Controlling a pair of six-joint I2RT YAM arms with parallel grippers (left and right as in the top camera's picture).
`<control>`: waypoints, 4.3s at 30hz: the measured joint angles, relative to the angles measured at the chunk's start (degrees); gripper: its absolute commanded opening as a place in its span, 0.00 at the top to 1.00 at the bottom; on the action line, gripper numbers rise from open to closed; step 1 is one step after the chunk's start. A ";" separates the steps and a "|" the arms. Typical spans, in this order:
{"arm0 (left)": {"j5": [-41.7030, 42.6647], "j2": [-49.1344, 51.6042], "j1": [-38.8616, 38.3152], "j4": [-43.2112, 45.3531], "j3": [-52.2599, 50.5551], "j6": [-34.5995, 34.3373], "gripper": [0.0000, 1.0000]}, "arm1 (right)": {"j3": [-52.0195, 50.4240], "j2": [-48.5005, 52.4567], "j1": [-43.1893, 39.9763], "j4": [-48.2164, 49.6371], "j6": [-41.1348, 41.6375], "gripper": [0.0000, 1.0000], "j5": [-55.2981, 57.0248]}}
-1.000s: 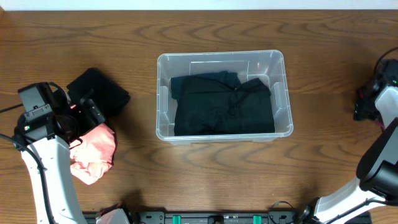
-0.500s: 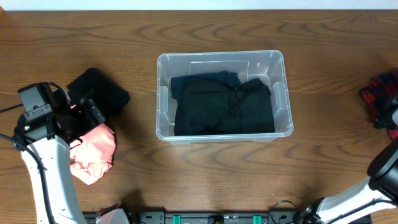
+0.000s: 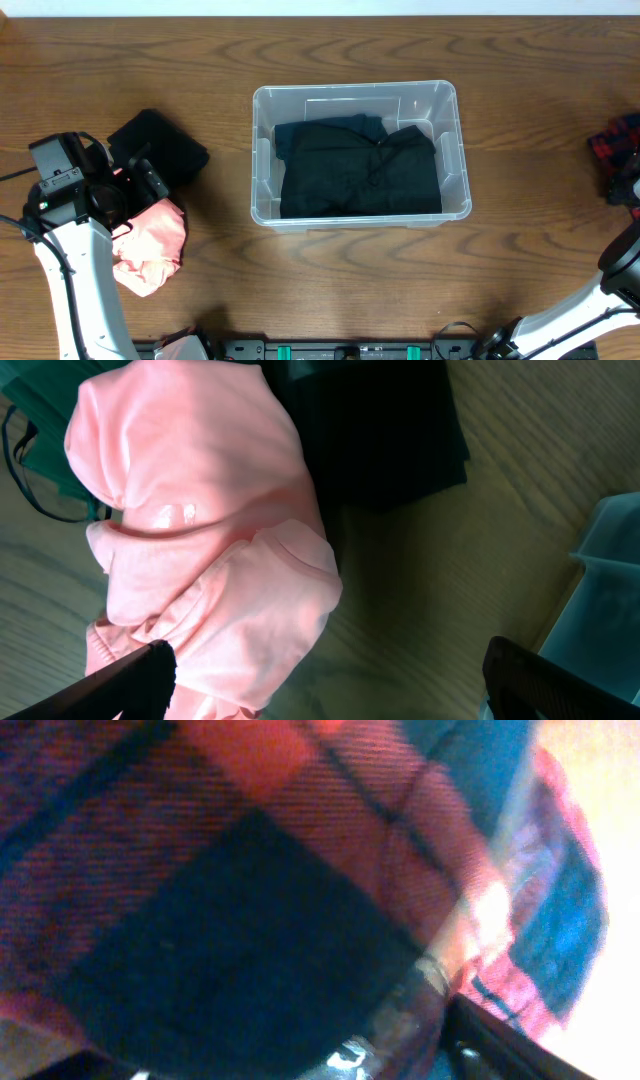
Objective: Pack container
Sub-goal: 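Move the right gripper to the plaid shirt and grasp it, then lay the plaid shirt on top in the bin with the right gripper, then retract the right arm and grasp the pink shirt with the left gripper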
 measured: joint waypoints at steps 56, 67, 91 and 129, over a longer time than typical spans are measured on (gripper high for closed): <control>-0.02 0.00 0.00 0.02 0.00 0.00 0.02 | -2.51 -19.45 74.05 -21.62 15.56 0.18 -3.98; -0.02 0.00 0.00 0.02 0.00 0.00 0.02 | 1.97 -35.71 79.14 -12.11 9.35 0.68 -4.39; -0.02 0.00 0.00 0.02 0.00 0.00 0.02 | 5.27 -9.94 72.81 -15.89 31.04 0.78 -21.73; 13.84 33.35 18.03 5.18 0.72 0.46 0.93 | 7.13 -41.77 54.38 -33.55 23.47 0.15 -14.23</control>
